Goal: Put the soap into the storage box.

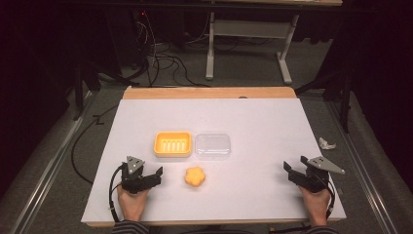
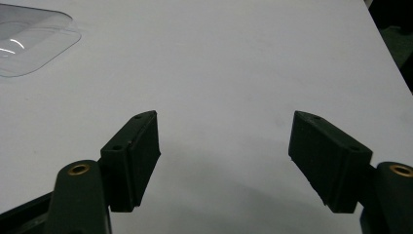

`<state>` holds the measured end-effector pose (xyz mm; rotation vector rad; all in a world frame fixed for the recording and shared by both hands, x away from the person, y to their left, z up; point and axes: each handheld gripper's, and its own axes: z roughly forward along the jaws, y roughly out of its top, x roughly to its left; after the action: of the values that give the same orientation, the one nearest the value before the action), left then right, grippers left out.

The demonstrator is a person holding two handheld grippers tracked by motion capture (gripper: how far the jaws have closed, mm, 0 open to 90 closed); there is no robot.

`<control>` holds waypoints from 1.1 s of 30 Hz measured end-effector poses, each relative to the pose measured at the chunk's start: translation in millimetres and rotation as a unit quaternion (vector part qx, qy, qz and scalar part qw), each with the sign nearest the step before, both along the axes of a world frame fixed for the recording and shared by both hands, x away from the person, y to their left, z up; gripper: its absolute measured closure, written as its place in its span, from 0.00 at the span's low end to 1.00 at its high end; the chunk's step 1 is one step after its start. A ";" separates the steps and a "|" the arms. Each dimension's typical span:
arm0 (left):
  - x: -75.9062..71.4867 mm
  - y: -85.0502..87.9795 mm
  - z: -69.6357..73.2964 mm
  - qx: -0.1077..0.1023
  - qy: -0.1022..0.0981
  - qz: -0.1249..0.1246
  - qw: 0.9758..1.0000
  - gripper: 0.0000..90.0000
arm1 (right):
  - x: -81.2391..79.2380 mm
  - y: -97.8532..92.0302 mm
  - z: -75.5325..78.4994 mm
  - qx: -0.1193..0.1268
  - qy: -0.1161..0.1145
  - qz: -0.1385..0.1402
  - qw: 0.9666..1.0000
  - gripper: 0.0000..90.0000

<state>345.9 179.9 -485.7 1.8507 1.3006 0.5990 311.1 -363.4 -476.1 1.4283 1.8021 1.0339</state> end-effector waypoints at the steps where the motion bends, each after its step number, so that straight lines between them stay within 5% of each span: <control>1: 0.0 0.1 0.0 -0.001 0.000 -0.001 1.000 0.17 | -0.1 0.1 0.0 0.003 0.001 -0.002 1.000 0.31; 33: 0.4 3.6 1.4 -0.021 0.002 -0.020 1.000 0.20 | 0.8 0.5 -0.1 -0.002 0.004 -0.002 1.000 0.30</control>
<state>346.3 183.5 -484.3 1.8401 1.2668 0.5447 311.9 -362.8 -476.2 1.4340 1.8064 1.0229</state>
